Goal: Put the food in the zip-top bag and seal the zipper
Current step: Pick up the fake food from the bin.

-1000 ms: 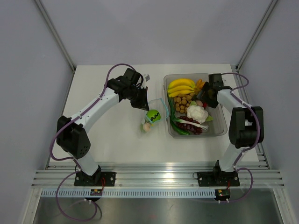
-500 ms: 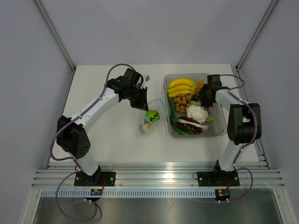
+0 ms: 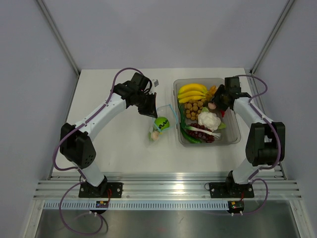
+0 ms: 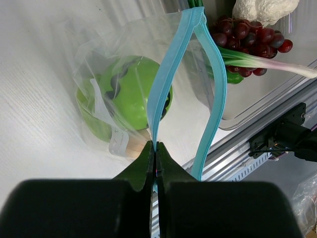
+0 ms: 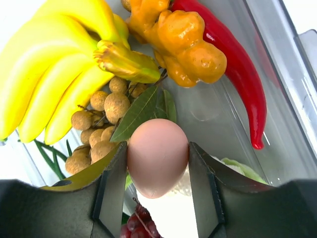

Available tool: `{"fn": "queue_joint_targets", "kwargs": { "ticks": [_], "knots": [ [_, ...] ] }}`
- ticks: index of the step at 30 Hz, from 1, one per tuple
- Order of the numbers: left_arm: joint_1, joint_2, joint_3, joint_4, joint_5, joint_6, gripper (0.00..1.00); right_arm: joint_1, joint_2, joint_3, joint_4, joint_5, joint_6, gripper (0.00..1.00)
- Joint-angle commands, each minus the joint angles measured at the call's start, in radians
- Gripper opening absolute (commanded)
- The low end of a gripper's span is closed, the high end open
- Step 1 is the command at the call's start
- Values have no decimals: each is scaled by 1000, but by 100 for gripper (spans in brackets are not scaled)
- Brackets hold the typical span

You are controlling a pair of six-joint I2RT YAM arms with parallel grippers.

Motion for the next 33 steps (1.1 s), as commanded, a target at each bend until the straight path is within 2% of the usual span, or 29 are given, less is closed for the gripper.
{"fn": "queue_joint_targets", "kwargs": {
  "ticks": [1, 10, 17, 19, 24, 29, 33],
  "knots": [
    [-5, -20, 30, 24, -8, 10, 0, -3, -64, -13, -13, -3, 4, 35],
    [-5, -12, 54, 30, 7, -5, 0, -3, -230, -36, -33, -118, -10, 35],
    [-5, 0, 76, 38, 24, -14, 0, 20, -356, -48, 4, -382, -22, 35],
    [-5, -1, 74, 41, 29, -16, 0, 63, -363, -43, 21, -469, -51, 36],
    [-6, -10, 62, 45, 29, -19, 0, 195, -344, 16, 27, -528, -97, 37],
    [-6, -33, 48, 49, 27, -19, 0, 320, -276, 35, 99, -583, -67, 37],
    [-6, -47, 30, 50, 26, -14, 0, 356, -225, 38, 158, -606, -39, 38]
  ]
}}
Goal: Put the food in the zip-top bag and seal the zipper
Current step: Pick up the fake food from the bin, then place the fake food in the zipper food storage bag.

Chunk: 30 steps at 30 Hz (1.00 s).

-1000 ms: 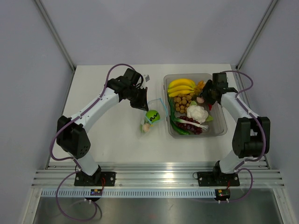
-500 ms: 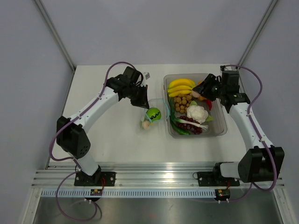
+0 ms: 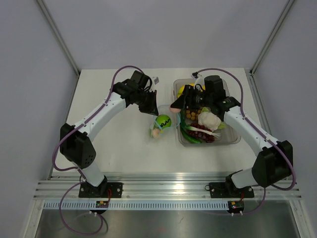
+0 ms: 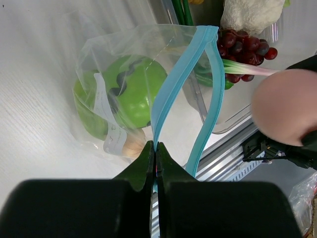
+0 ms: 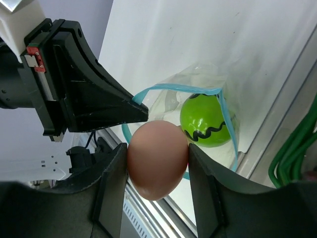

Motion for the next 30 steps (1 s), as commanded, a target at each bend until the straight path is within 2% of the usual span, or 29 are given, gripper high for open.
{"fn": "queue_joint_targets", "kwargs": {
  "ticks": [1, 12, 19, 21, 24, 27, 30],
  "knots": [
    [-4, -49, -3, 41, 18, 4, 0, 21, 50, 43, 97, -72, 30, 38],
    [-3, -58, -17, 52, 57, 17, 0, 33, 175, 59, 168, -124, 63, 38],
    [0, -55, -2, 46, 58, 21, 0, 65, 222, 94, 81, -37, 14, 41],
    [0, -55, -5, 54, 64, 18, 0, 82, 238, 109, 55, 8, -9, 52],
    [0, -52, -11, 58, 69, 17, 0, 101, 263, 135, 27, 13, -23, 76],
    [0, -52, -13, 58, 71, 18, 0, 105, 262, 135, 27, 34, -20, 84],
    [2, -52, -10, 61, 71, 20, 0, 104, 258, 141, 16, 63, -22, 84]
  ]
}}
